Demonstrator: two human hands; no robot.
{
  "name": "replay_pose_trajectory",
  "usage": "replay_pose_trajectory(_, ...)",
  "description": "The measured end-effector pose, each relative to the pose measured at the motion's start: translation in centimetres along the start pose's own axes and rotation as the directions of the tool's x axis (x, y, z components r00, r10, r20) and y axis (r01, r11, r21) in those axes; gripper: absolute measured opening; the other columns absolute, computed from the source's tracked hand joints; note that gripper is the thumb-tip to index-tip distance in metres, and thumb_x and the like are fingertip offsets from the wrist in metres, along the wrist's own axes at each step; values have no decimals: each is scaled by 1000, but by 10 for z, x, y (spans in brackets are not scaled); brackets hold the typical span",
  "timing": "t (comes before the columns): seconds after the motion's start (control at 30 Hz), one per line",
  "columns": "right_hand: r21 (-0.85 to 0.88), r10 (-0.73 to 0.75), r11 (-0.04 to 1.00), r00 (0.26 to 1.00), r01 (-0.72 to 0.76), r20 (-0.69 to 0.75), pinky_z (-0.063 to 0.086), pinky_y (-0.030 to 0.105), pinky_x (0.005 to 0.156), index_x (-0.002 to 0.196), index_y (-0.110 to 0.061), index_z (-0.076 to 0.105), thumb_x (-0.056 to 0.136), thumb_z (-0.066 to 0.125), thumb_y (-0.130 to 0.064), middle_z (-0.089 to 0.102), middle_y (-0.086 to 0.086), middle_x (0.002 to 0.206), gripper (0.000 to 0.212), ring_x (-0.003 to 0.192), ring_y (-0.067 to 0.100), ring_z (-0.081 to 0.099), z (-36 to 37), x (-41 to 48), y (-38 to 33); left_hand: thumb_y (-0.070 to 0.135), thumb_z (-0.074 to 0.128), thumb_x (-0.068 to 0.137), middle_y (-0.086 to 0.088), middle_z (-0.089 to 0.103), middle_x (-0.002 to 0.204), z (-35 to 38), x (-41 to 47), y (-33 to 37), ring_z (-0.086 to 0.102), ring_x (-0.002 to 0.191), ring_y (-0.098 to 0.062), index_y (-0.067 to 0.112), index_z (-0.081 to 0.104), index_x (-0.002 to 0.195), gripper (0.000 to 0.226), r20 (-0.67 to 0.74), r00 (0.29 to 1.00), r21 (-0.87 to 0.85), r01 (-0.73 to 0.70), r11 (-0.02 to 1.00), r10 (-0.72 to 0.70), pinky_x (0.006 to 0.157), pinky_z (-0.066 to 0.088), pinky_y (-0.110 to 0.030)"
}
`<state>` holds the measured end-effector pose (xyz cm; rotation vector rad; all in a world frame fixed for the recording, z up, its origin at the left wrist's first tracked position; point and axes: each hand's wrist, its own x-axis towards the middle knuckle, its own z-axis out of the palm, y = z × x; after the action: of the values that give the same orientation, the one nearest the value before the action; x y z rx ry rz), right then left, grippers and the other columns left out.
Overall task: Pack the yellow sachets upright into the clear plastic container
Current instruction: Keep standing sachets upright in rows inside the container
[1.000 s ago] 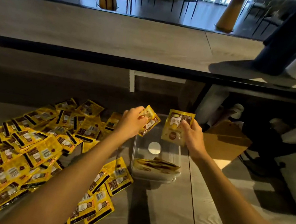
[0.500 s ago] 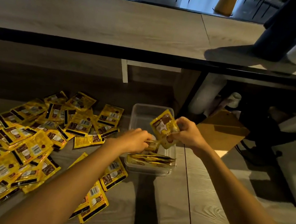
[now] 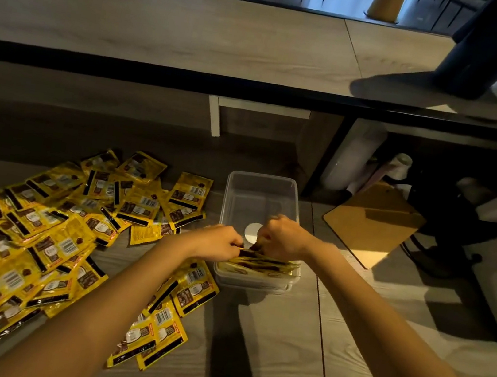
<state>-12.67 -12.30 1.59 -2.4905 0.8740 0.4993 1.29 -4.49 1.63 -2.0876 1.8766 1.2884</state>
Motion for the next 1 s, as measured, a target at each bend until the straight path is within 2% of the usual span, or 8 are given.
replay_pose_trajectory(0.1,132,72,986,968,-106,241,42,33,95,126,-10,55,92,42,-12,58,12,125,36,118,28,52,-2,-5,2,10,40,88,-13,64,107,1,-4,0,54,100,-22,10,64,110,33,-10,1000,8,2,1000,-1,107,26,-43)
replay_pose_trajectory(0.17,192,84,971,956,-142,282,37,38,105,133,-13,49,91,39,-7,52,11,135,43,125,27,47,-1,-8,3,11,45,85,-10,61,117,3,-4,-1,47,118,-24,15,60,117,36,19,1000,61,-15,998,14,115,8,-48)
replay_pose_trajectory(0.27,211,86,967,966,-139,244,35,38,107,133,-13,50,95,34,-8,53,10,136,42,125,28,48,0,-12,4,27,55,82,-2,58,112,4,-1,-1,45,120,-24,27,52,120,39,93,994,185,-67,981,50,116,8,-52)
replay_pose_trajectory(0.4,200,88,972,982,-121,167,41,36,99,127,-11,57,98,32,-17,61,15,121,38,113,29,56,1,-17,8,46,66,75,-2,45,141,9,5,3,35,135,-25,26,33,139,74,163,986,292,-85,953,38,117,6,-53)
replay_pose_trajectory(0.53,165,106,977,978,-137,182,42,36,95,124,-7,56,100,27,-32,61,17,120,44,107,28,57,11,-21,11,34,68,79,-3,44,143,16,8,0,37,134,-25,25,31,141,73,92,994,285,-88,955,64,115,16,-48)
replay_pose_trajectory(0.7,189,110,972,981,-139,157,30,32,98,129,-10,52,100,24,-35,51,14,133,47,114,23,43,16,-30,9,33,65,81,-4,43,143,20,5,-1,32,138,-25,27,28,143,72,75,994,329,-97,939,76,116,2,-53)
replay_pose_trajectory(0.9,242,99,964,992,-115,78,41,37,98,136,-17,45,101,24,-34,58,16,124,44,111,29,53,18,-31,7,34,64,77,-4,47,138,19,3,-3,37,133,-23,24,25,145,78,23,998,196,-60,979,57,117,5,-45)
replay_pose_trajectory(1.0,249,105,963,994,-104,8,46,43,96,125,-8,54,100,26,-32,61,20,120,44,106,32,57,12,-31,4,21,57,85,-7,38,146,7,-8,-2,40,131,-25,26,19,148,74,9,998,-76,-59,995,60,109,34,-42)
